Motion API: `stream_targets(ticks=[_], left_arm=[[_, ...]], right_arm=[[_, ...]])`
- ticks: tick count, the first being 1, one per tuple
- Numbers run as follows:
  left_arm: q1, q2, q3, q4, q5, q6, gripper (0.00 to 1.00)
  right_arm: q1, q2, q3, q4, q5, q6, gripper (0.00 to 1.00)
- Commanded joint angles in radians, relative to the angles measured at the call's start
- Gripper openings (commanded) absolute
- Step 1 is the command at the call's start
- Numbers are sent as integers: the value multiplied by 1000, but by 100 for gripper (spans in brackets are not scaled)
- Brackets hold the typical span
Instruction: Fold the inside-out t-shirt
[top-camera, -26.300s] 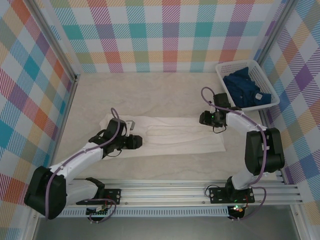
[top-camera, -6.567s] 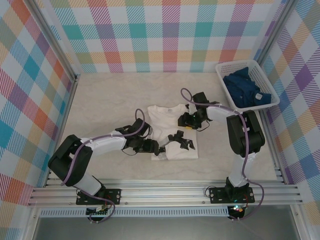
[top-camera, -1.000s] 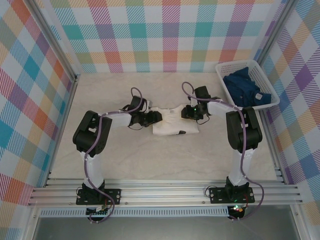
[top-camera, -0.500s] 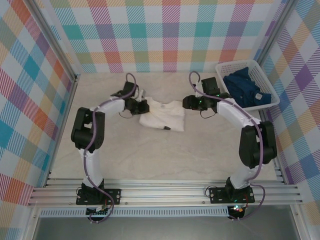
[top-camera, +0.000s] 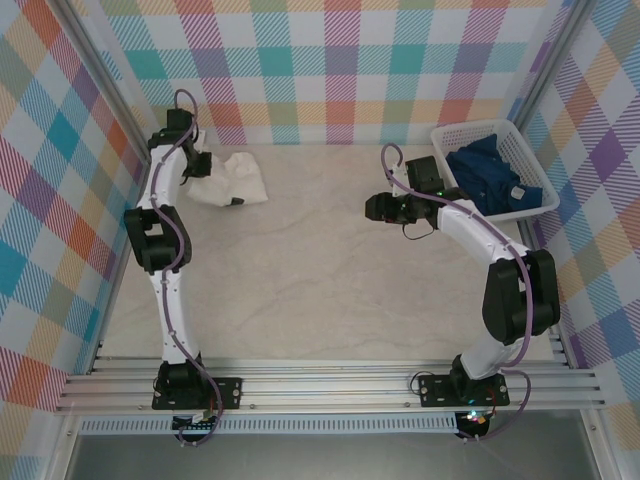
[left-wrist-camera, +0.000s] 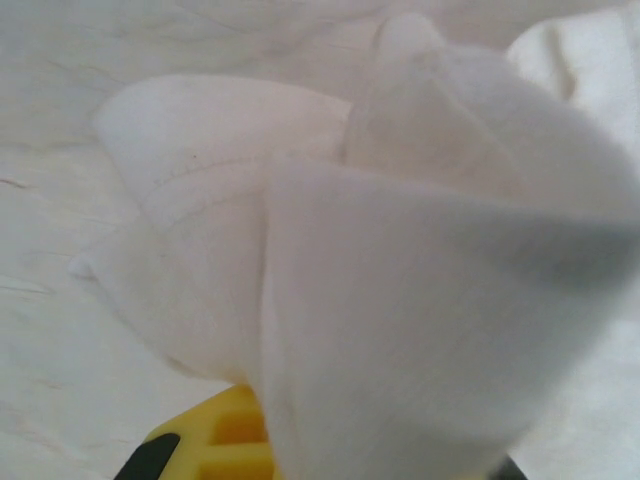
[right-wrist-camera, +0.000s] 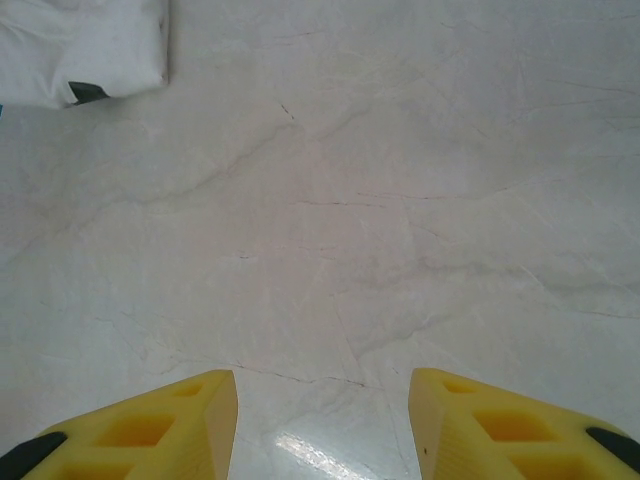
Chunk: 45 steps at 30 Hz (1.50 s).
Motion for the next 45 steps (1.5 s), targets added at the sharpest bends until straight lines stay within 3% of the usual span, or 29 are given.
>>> stream_targets(ticks=[1, 6, 11, 14, 16, 19, 22, 26, 27, 32, 35, 38, 43, 45], left_arm=[[25, 80, 125, -113, -163, 110, 6], [30, 139, 148, 51, -336, 174, 23], [28, 189, 278, 76, -526, 111, 58], [29, 110, 266, 18, -516, -2, 70], [29, 19, 199, -19, -441, -109, 72], [21, -240, -124, 78, -274, -251, 74], [1, -557, -577, 317, -117, -369, 82], [-23, -926, -1073, 597, 4, -505, 95], [-29, -1003, -1188, 668, 26, -521, 100], [-66, -1297, -1575, 850, -47, -538, 100], [-72, -1393, -1790, 1037, -121, -505, 100], [-75, -1383, -1964, 1256, -120, -422, 100], [-81, -1194, -2030, 1518, -49, -414, 100], [-103, -1125, -2012, 1544, -95, -378, 100]], right_arm=[[5, 31, -17, -9, -30, 8, 49], [21, 52, -9, -3, -31, 20, 49], [50, 50, 8, -23, -7, 16, 49], [53, 15, -2, -37, 66, -12, 50], [54, -16, -12, -51, 154, -42, 51], [53, -81, -53, -33, 344, -92, 56], [53, -163, -118, 22, 528, -136, 68], [50, -270, -221, 119, 684, -157, 93], [49, -293, -248, 142, 709, -159, 100], [9, -356, -417, 335, 783, -202, 100], [-30, -358, -566, 549, 766, -265, 100], [-60, -329, -677, 749, 753, -331, 100], [-114, -261, -794, 985, 651, -309, 100], [-127, -243, -812, 1052, 620, -321, 100]])
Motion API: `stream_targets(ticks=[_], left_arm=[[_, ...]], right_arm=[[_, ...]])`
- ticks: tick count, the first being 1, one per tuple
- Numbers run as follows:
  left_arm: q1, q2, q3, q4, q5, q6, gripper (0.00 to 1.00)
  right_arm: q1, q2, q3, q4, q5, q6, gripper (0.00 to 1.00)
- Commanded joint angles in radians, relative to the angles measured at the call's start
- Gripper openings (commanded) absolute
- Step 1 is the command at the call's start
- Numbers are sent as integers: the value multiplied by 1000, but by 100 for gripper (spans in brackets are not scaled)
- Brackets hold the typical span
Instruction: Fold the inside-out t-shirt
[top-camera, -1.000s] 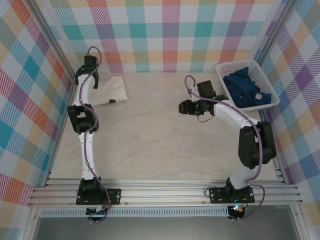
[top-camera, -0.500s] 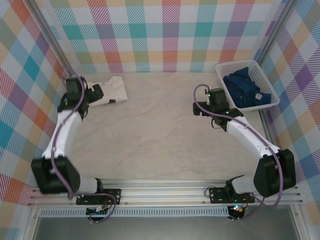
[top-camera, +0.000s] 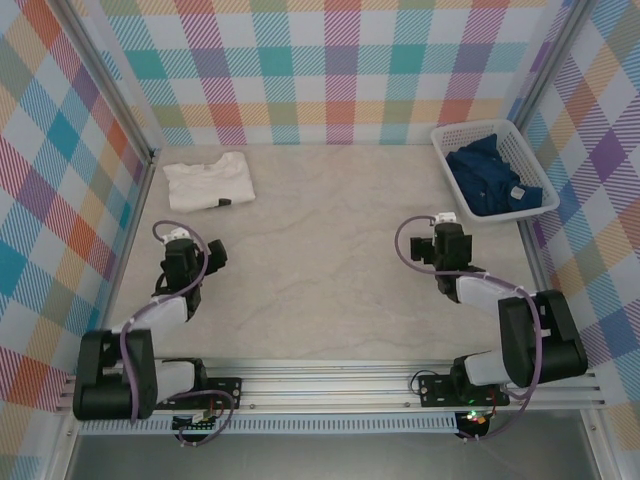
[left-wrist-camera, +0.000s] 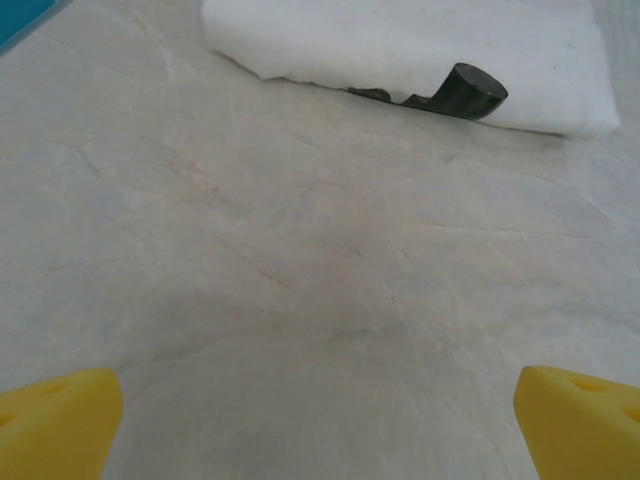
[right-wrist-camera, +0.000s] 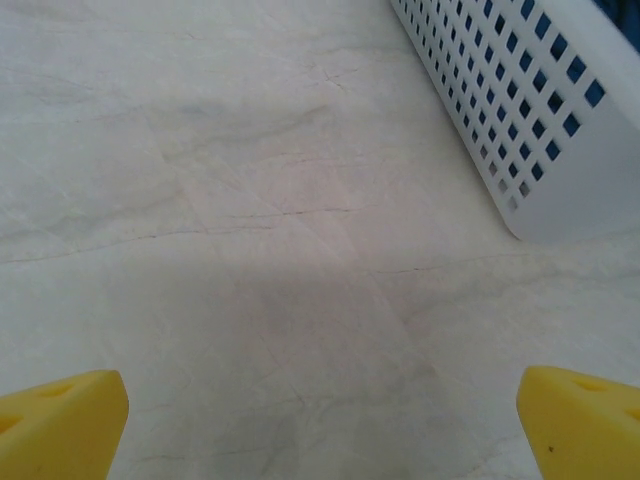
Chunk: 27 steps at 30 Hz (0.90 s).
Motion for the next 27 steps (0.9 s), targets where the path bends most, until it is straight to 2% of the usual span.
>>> stream_targets(ticks=[1, 2, 4, 5, 7, 9, 13, 14, 15, 16, 27], left_arm=[[-28, 86, 11, 263, -26, 67, 100], [-31, 110, 6, 309, -35, 72, 100], [-32, 166, 41, 278, -38, 69, 100], [-34, 217, 52, 310, -12, 88, 100], [-79, 238, 84, 270, -8, 144, 100], [-92, 316, 35, 435, 71, 195, 100], [-93, 308, 47, 401, 63, 191, 100], [-94, 309, 46, 401, 64, 191, 100], [-93, 309, 45, 406, 62, 192, 100], [-93, 308, 44, 403, 64, 191, 100], [-93, 308, 43, 405, 64, 191, 100]], right_arm=[[-22, 20, -28, 270, -86, -37, 100], [-27, 34, -45, 322, -102, -52, 100], [-37, 77, -70, 415, -126, -59, 100], [-40, 79, -68, 424, -127, -58, 100], [-62, 75, -65, 398, -175, -41, 100], [-86, 77, -91, 442, -213, -25, 100], [-122, 141, -108, 533, -269, -1, 100], [-129, 158, -96, 535, -283, 6, 100], [-155, 133, -71, 437, -319, 21, 100], [-165, 148, -70, 463, -335, 30, 100], [-171, 141, -66, 441, -354, 25, 100]])
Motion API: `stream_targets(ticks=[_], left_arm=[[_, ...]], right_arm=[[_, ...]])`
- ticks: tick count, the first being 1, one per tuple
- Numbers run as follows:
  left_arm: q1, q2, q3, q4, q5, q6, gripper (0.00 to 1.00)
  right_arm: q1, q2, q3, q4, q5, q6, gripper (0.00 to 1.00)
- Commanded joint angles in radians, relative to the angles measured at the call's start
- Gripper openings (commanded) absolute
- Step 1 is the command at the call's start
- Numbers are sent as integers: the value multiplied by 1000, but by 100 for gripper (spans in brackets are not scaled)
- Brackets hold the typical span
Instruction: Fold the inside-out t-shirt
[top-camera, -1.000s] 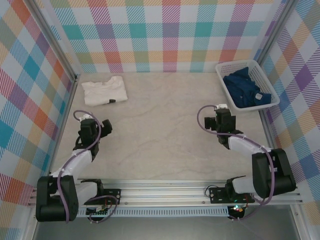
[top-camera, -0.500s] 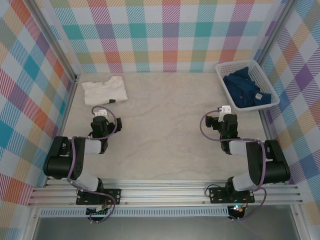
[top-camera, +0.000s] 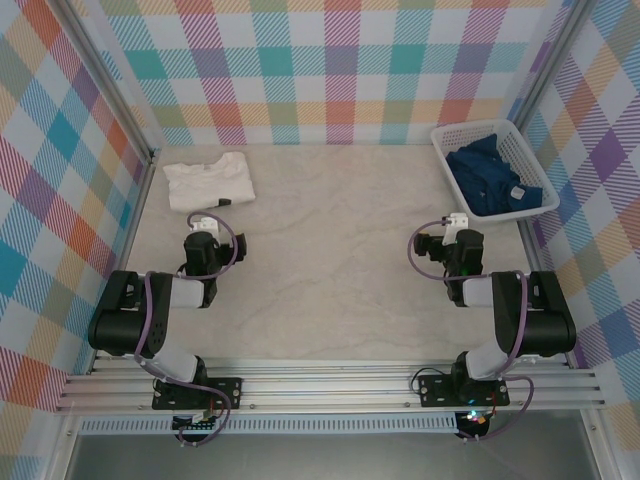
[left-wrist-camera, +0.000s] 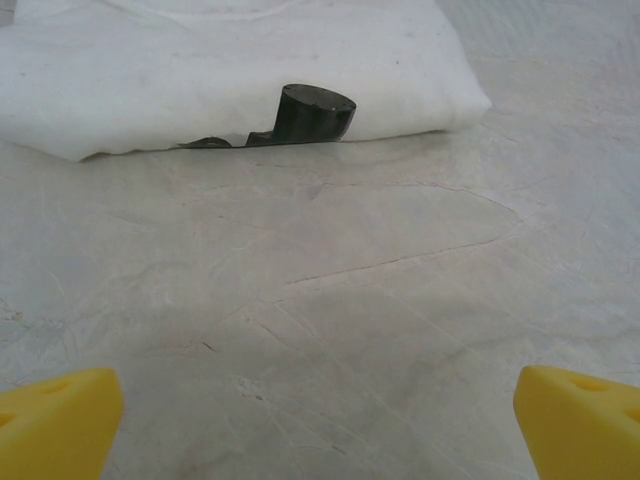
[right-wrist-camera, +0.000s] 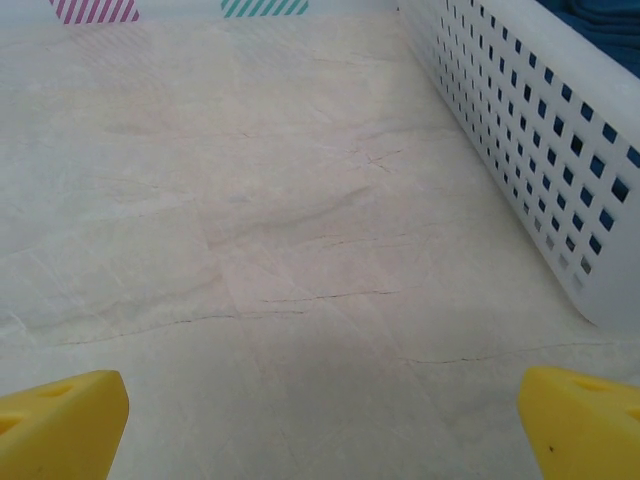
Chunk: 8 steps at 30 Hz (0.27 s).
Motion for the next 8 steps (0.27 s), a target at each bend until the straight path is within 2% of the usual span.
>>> stream_targets(ticks=[1, 8], left_arm=[[-2, 0, -2, 43, 15, 12, 100], [-1, 0, -2, 44, 14, 12, 100]], right_arm=[[-4, -2, 20, 15, -29, 15, 100], [-8, -1, 21, 12, -43, 17, 100]])
